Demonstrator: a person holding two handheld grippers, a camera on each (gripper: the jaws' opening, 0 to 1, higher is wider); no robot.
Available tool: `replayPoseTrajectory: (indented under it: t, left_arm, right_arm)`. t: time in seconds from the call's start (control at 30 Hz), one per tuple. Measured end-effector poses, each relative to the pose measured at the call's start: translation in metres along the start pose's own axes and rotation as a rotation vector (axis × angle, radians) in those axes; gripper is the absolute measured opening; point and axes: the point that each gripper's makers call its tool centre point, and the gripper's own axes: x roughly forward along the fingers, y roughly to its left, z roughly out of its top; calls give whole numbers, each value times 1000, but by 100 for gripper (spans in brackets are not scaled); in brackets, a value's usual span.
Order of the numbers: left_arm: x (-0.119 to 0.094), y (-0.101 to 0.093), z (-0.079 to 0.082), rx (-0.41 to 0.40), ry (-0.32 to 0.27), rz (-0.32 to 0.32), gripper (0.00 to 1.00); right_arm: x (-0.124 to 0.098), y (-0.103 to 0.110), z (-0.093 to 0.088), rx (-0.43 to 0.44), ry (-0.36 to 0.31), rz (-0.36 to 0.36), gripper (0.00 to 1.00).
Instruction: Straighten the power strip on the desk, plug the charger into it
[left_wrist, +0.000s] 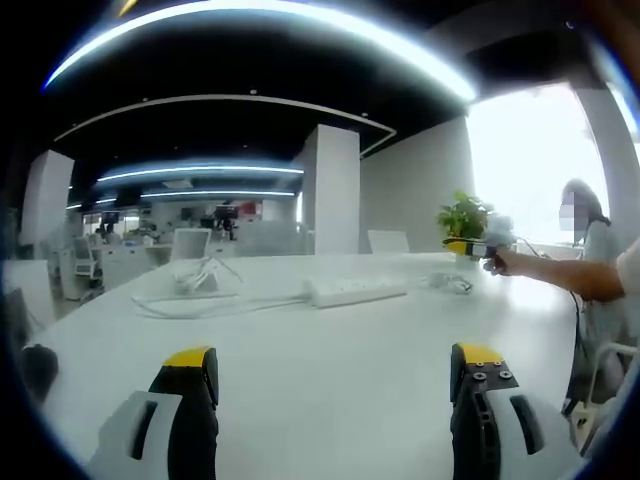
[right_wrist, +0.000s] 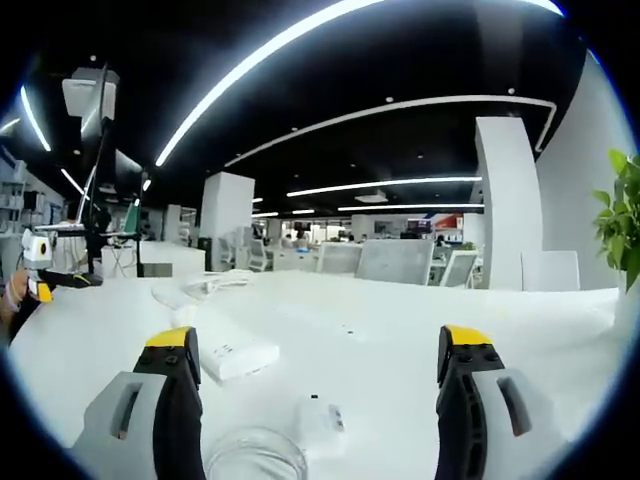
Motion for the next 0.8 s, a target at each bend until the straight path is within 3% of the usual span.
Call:
replayPoseTrajectory:
  t: [0.6,0.8]
  left_arm:
    - [1,1,-1,1,2,-1,99]
    - [1,0,-4,-1,7,-5,99]
  right_arm:
    - [7,-4,-27,47,172,12,98]
    - [5,6,-38,57,226,29,98]
